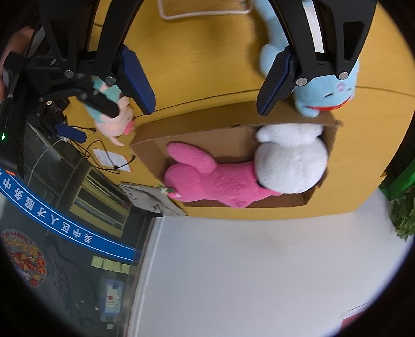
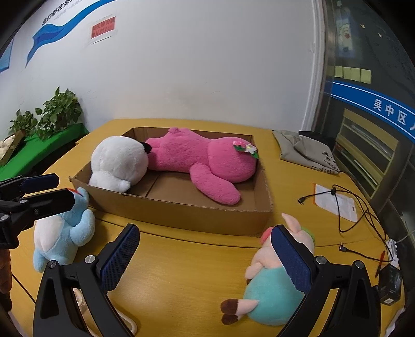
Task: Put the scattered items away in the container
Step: 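Close the left gripper on the light-blue plush while the right gripper grasps it too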
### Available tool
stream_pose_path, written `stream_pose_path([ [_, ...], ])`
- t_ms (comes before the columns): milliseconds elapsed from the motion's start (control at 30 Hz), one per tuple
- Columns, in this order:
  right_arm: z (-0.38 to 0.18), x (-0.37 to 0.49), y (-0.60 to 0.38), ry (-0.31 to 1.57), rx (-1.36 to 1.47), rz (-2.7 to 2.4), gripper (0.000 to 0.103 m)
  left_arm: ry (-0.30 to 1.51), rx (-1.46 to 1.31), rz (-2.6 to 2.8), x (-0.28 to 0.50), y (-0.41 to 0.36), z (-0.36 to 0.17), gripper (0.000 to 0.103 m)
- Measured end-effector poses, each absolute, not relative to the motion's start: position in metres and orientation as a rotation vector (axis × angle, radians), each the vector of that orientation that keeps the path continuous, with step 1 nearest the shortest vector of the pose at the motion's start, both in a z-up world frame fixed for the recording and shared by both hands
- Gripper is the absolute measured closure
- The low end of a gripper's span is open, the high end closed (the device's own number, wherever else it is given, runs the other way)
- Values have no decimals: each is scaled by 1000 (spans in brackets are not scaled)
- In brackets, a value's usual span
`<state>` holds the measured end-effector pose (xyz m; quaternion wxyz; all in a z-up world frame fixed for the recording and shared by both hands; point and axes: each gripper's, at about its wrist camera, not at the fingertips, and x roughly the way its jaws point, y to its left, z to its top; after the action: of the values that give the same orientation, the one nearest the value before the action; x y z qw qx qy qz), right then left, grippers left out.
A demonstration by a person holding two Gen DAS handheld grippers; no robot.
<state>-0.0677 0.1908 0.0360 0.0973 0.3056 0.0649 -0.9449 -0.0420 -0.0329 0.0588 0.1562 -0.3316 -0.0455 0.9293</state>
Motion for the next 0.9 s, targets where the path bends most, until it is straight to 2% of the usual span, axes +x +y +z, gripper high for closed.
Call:
stream_pose_path([
  [333, 11, -72, 115, 125, 907, -2429, 0, -365, -1066, 2737, -28, -151, 28, 23],
  [600, -24, -85, 31, 108, 942, -2201, 0, -521, -1193, 2682, -58, -218, -17, 23],
  [800, -48, -86, -22, 247, 893, -2105, 0, -609, -1208, 2494, -80, -226, -50, 23],
  [900, -69, -81, -41, 354, 891, -2033, 2, -565, -1209, 2414, -81, -213, -51, 24],
])
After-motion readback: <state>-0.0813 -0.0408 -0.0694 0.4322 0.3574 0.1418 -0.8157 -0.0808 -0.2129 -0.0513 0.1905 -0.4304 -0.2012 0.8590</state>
